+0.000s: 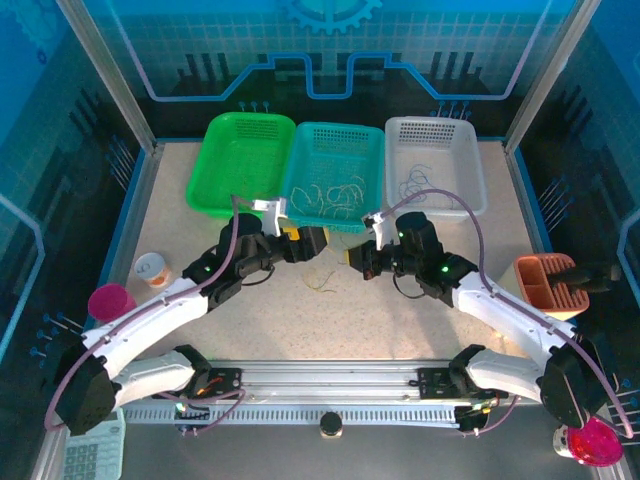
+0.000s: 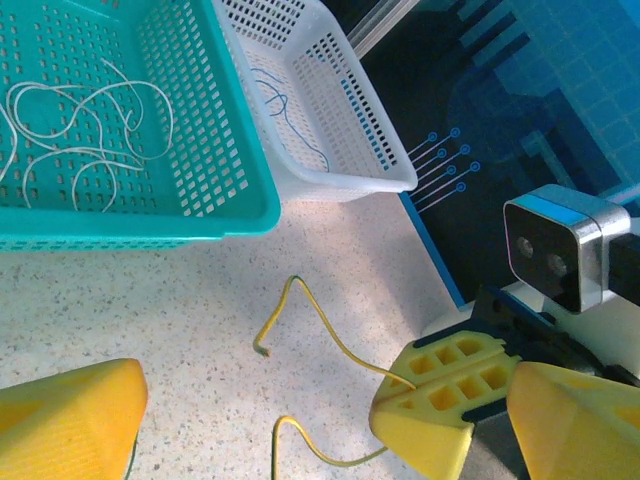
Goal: Untangle the cables
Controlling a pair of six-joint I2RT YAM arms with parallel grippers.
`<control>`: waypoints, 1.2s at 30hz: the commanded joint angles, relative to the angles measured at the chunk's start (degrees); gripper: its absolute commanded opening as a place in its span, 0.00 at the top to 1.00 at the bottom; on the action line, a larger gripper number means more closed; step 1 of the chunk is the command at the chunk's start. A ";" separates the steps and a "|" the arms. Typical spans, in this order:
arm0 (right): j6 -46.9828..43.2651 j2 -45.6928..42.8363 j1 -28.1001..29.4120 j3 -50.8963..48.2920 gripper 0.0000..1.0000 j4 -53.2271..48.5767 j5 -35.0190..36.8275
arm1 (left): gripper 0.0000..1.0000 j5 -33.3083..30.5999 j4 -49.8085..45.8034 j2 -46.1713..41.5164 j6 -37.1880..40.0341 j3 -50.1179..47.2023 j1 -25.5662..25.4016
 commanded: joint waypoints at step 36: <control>-0.17 4.13 6.44 -0.75 0.90 4.05 0.70 | 1.00 4.42 11.78 1.93 -4.51 5.50 2.74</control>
